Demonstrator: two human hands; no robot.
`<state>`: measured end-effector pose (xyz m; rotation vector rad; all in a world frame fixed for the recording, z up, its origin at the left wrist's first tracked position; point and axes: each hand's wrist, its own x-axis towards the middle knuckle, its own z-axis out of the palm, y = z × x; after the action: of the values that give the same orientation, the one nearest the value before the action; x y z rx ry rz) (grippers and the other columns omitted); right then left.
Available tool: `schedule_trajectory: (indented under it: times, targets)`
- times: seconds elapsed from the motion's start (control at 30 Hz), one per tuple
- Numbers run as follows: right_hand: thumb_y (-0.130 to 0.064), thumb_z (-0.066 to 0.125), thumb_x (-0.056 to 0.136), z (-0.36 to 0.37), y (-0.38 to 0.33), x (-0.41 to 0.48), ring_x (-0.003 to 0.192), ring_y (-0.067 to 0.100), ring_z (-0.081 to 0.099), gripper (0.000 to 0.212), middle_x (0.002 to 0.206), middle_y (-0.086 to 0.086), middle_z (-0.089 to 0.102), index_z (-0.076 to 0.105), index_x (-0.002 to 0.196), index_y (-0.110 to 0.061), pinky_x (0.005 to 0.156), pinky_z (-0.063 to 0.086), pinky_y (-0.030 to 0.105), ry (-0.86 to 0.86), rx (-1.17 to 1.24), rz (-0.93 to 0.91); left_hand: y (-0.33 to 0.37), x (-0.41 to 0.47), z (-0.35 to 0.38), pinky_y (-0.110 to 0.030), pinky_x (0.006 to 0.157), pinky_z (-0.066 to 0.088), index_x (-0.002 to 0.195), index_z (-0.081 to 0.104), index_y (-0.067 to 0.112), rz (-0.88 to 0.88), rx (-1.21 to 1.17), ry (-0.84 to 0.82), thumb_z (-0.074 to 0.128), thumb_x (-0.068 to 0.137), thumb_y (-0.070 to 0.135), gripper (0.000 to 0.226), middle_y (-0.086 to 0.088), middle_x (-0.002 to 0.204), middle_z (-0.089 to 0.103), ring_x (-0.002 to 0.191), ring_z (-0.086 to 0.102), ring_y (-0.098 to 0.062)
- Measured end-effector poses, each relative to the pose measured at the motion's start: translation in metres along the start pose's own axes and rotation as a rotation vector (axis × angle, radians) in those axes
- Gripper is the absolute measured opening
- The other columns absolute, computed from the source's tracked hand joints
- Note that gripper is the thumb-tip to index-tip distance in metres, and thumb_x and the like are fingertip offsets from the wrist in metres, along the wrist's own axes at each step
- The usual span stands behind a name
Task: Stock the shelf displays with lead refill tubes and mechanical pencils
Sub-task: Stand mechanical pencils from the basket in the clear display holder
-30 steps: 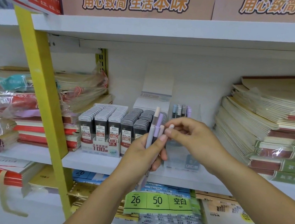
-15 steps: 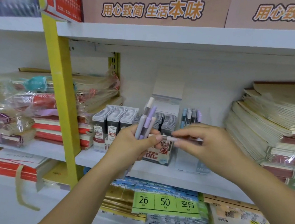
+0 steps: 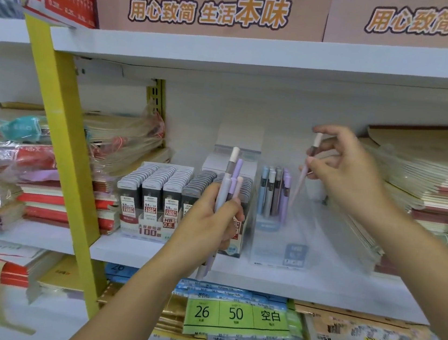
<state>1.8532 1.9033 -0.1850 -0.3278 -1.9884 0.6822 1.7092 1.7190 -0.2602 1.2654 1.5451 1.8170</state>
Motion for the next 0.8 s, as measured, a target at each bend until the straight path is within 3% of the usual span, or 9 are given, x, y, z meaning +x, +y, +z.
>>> schedule_trajectory:
  times: [0.17,0.23,0.37,0.5,0.6,0.8]
  targets:
    - [-0.012,0.068,0.086,0.010,0.028,0.001,0.078,0.004,0.060,0.032,0.086,-0.013,0.060,0.055,0.109,-0.029,0.066,0.041,0.014,-0.068,-0.340,-0.111,-0.003,0.003,0.007,-0.020,0.045,0.038,0.103,0.056,0.023,0.024,0.031,-0.004,0.048,0.104,0.024,0.008,0.007,0.069,0.063,0.047,0.042,-0.007]
    - [-0.013,0.068,0.086,0.014,0.036,0.000,0.084,0.009,0.056,0.027,0.086,-0.010,0.060,0.056,0.108,-0.022,0.065,0.035,0.020,-0.091,-0.431,-0.139,-0.006,0.004,0.007,-0.020,0.047,0.042,0.101,0.060,0.029,0.038,0.083,0.008,0.050,0.104,0.028,0.011,0.000,0.072,0.066,0.049,0.046,-0.007]
    - [-0.015,0.069,0.085,0.018,0.045,-0.001,0.087,0.011,0.050,0.024,0.082,-0.013,0.056,0.057,0.105,-0.020,0.067,0.029,0.021,-0.097,-0.431,-0.151,-0.010,0.003,0.008,-0.021,0.051,0.044,0.095,0.067,0.040,0.054,0.157,-0.001,0.049,0.103,0.037,0.021,-0.020,0.078,0.065,0.051,0.049,-0.010]
    - [-0.016,0.070,0.085,0.014,0.046,0.002,0.081,0.009,0.048,0.023,0.082,-0.008,0.060,0.057,0.104,-0.021,0.067,0.031,0.023,-0.123,-0.400,-0.143,-0.014,0.003,0.010,-0.019,0.050,0.044,0.097,0.066,0.043,0.039,0.183,-0.013,0.050,0.103,0.037,0.019,-0.011,0.067,0.065,0.049,0.052,-0.008]
    - [-0.019,0.070,0.085,0.011,0.047,0.004,0.078,0.008,0.048,0.023,0.083,-0.004,0.063,0.058,0.104,-0.022,0.067,0.032,0.023,-0.133,-0.404,-0.128,-0.015,0.003,0.012,-0.020,0.052,0.046,0.096,0.064,0.046,0.032,0.168,-0.002,0.050,0.103,0.032,0.021,-0.013,0.080,0.071,0.050,0.051,-0.009]
    - [-0.016,0.070,0.085,0.010,0.044,0.004,0.076,-0.001,0.047,0.023,0.084,-0.003,0.063,0.061,0.106,-0.021,0.065,0.030,0.008,-0.135,-0.412,-0.111,-0.014,0.003,0.013,-0.022,0.052,0.046,0.095,0.063,0.049,0.021,0.172,0.006,0.050,0.103,0.032,0.023,-0.018,0.090,0.072,0.049,0.051,-0.010]
